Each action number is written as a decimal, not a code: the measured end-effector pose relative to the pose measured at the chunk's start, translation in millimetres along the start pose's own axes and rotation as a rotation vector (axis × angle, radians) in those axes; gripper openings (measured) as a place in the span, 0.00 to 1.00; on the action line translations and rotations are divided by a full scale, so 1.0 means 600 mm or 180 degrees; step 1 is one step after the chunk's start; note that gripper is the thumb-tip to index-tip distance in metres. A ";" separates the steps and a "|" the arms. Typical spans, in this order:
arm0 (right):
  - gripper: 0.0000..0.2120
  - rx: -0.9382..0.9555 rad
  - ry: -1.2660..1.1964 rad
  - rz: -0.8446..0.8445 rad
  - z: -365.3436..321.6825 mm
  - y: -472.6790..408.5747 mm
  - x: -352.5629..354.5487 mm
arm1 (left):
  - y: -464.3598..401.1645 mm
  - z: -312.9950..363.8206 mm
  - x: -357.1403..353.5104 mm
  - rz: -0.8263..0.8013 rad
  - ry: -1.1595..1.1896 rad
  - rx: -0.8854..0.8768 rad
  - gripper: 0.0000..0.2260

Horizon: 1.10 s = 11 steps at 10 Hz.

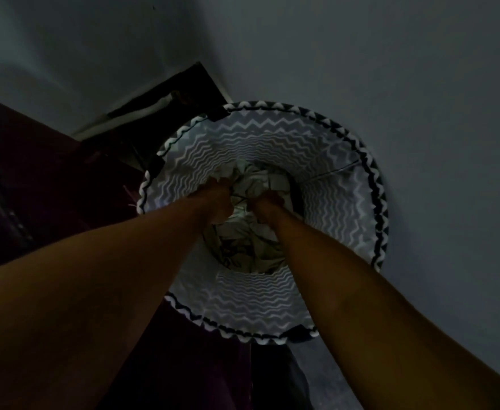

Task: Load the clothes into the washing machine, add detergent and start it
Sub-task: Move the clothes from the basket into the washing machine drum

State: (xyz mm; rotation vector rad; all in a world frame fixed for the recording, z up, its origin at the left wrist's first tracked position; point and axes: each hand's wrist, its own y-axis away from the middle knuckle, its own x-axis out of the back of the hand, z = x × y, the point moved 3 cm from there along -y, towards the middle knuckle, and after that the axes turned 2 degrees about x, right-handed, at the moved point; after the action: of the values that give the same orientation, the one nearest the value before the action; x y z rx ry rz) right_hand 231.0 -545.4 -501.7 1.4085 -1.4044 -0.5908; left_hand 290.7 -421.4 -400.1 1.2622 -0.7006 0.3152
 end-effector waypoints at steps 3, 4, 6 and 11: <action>0.21 0.0519 -0.0401 0.0517 -0.028 0.079 0.101 | 0.060 0.065 0.032 0.0137 0.0572 -0.0120 0.32; 0.20 0.0515 -0.0362 0.0805 -0.035 0.110 0.120 | 0.085 0.084 0.047 0.0214 0.0583 -0.0109 0.38; 0.16 0.0708 -0.0345 0.1245 -0.079 0.242 0.151 | 0.165 0.105 0.108 0.0505 0.0702 -0.0004 0.44; 0.12 0.2114 0.1742 0.2204 -0.195 0.534 0.202 | 0.404 0.097 0.242 0.1648 0.1337 -0.0925 0.32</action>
State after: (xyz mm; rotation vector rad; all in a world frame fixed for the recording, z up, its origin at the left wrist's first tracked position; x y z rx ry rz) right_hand 219.7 -559.4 -140.0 1.2930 -1.5453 0.7176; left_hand 242.2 -426.6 -116.0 0.6906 -0.6699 0.8449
